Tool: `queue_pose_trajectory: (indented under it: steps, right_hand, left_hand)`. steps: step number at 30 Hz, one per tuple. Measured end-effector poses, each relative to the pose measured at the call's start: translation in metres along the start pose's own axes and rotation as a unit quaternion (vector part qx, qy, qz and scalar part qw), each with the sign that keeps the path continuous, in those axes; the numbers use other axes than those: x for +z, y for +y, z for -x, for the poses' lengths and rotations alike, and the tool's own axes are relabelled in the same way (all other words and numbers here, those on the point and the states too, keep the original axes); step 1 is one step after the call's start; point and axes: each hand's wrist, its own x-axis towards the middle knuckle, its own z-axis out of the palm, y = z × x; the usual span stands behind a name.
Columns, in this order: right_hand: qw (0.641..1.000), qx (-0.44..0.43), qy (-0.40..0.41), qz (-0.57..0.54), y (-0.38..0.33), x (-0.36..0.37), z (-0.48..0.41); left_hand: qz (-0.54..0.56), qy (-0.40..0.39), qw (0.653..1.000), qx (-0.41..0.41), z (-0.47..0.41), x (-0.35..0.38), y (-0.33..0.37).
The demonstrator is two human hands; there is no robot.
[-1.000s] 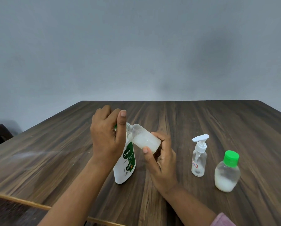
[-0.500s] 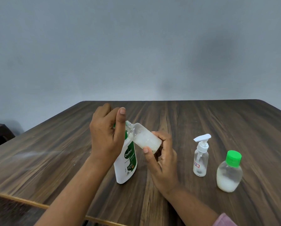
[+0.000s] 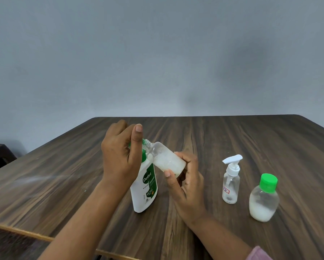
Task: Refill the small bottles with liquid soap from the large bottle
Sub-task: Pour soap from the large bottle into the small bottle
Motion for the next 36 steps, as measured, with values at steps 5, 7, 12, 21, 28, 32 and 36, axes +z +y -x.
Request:
queue_pose_trajectory:
  steps: [5,7,12,21,28,32,36]
  right_hand:
    - [1.000,0.003,0.003,-0.008,-0.001,-0.001,0.001]
    - [1.000,0.002,0.003,-0.004,-0.002,-0.001,0.001]
    - [1.000,-0.001,0.002,0.004,-0.001,0.000,0.000]
    - [1.000,0.007,0.005,-0.013,-0.002,0.000,0.001]
    - [1.000,0.004,0.006,0.001,-0.002,0.001,0.001]
    - [1.000,0.002,0.003,0.003,-0.001,0.001,0.000]
    - [1.000,0.008,0.000,0.004,0.000,0.000,0.002]
  left_hand:
    - [-0.010,0.007,1.000,0.004,0.009,0.002,-0.001]
    - [-0.013,0.004,1.000,0.008,0.007,0.001,0.000]
    - [-0.013,-0.017,1.000,0.008,-0.003,0.000,0.001]
    - [-0.020,0.001,1.000,0.005,0.007,0.002,0.002]
    - [-0.010,-0.010,1.000,0.003,-0.003,0.001,0.001]
    - [-0.005,0.005,1.000,0.000,0.001,0.003,0.001]
    - [-0.010,0.014,1.000,0.001,0.007,0.004,0.000]
